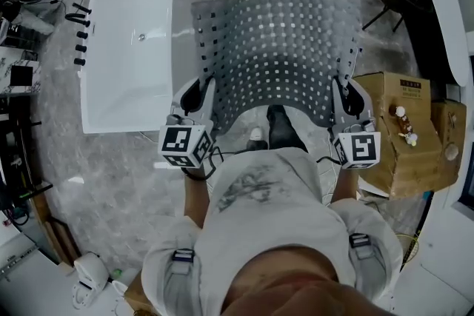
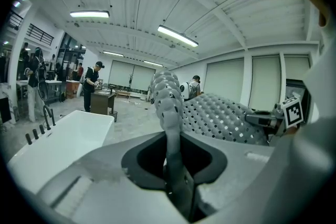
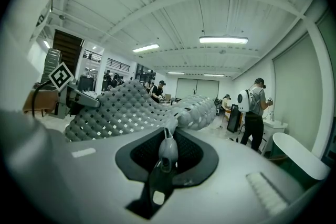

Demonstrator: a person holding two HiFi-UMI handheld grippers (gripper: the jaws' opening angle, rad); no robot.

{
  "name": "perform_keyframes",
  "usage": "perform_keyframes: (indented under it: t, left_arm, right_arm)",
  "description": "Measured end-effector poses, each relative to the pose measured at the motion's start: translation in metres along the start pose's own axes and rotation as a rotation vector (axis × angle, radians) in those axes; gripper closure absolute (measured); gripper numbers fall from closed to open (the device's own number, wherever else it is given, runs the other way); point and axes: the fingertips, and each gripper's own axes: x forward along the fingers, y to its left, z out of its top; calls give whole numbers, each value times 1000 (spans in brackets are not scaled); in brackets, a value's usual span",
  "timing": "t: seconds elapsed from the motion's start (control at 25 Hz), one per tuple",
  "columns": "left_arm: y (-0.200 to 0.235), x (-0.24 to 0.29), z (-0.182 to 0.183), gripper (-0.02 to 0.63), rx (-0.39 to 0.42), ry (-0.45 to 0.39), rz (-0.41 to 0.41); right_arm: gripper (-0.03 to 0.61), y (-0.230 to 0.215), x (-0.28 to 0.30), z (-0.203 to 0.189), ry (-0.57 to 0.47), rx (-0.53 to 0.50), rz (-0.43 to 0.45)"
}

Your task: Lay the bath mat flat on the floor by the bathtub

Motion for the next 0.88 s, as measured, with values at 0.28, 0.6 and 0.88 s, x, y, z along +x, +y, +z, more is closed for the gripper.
perform_keyframes:
  t: [0.28, 0.6, 0.88]
  left_arm:
    - [-12, -32, -43, 540, -18, 13, 26]
    - [-15, -8, -33, 540, -14, 18, 91]
    - [-14, 2, -25, 540, -8, 10, 124]
  right_arm:
    - [531, 20, -34, -37, 0, 18, 30]
    - [531, -3, -6, -32, -19, 15, 114]
    - [531, -17, 4, -30, -35, 28, 134]
